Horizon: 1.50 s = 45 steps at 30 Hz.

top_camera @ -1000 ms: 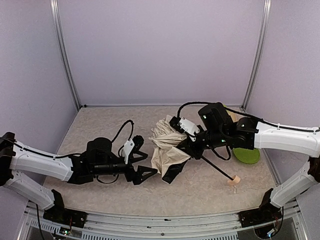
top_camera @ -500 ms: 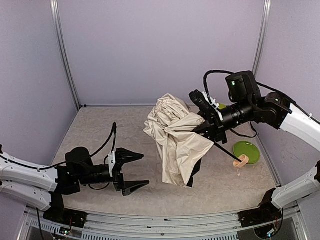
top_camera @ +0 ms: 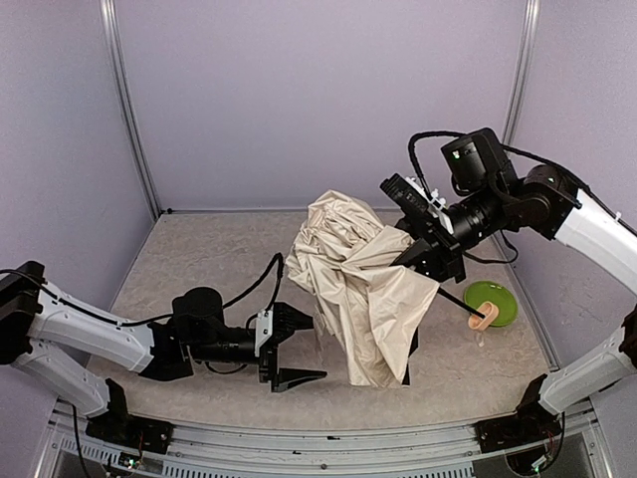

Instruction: Put away the umbrella

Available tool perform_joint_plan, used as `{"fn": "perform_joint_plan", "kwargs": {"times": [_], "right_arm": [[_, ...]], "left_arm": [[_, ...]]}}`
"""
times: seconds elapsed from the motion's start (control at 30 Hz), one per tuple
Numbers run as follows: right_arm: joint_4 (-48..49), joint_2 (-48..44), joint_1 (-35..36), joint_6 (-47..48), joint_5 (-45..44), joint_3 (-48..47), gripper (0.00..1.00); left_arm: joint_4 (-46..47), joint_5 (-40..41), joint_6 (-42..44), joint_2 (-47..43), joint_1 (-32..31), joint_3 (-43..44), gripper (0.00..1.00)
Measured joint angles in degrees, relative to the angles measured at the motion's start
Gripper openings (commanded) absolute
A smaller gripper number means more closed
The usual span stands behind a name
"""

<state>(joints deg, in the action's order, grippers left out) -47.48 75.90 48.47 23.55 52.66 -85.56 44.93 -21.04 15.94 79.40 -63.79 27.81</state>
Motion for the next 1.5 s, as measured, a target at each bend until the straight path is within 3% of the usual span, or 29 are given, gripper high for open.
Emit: {"fn": "perform_joint_plan", "kwargs": {"times": [0.1,0.17,0.23,0.27,0.43,0.67,0.83,0.97,1.1,1.23,1.5], "right_arm": [[-0.98,0.00,0.00,0.83,0.85,-0.76,0.00],[-1.73,0.02,0.00,1.22,1.49,-1.22,0.00],[-2.27,0.02,0.00,1.60,2.10,-1.60,0.00],[-2.45,0.02,0.00,1.86,2.34,-1.73,0.00],[-3.21,-0.04,0.00,2.43,2.69,-1.84,0.00],[-4.63,-0.02,3.37,2.34,2.27,0.26,0.00],[-2.71,0.57,9.51,1.18,1.68,11.39,0.00],[4.09,1.20,10.27,-1.42,0.90,22.84,0.00],[12.90,2.62,10.27,-4.39,0.72,30.62,0.00],[19.61,10.08,10.29,-6.62,-0.44,32.76,0.00],[31.65,21.79,4.87,-13.33,-1.27,33.27,0.00]], "left_arm": [[1.07,-3.54,0.17,3.52,0.00,2.19,0.60],[1.99,-5.33,0.48,5.51,-0.02,3.54,0.38],[2.67,-6.54,0.28,6.75,0.00,4.17,0.02],[2.82,-7.23,0.55,7.26,0.00,4.42,0.00],[2.80,-7.65,1.53,7.54,0.13,4.57,0.00],[2.47,0.57,7.72,13.07,4.52,7.72,0.00],[1.29,2.99,13.53,16.13,11.89,16.06,0.00],[-1.44,2.84,19.80,15.26,13.62,20.44,0.00],[-5.70,2.64,25.46,13.73,12.85,21.18,0.00],[-9.75,4.22,30.40,11.47,10.49,21.18,0.00],[-15.28,17.49,40.28,3.65,-1.92,16.24,0.00]]}}
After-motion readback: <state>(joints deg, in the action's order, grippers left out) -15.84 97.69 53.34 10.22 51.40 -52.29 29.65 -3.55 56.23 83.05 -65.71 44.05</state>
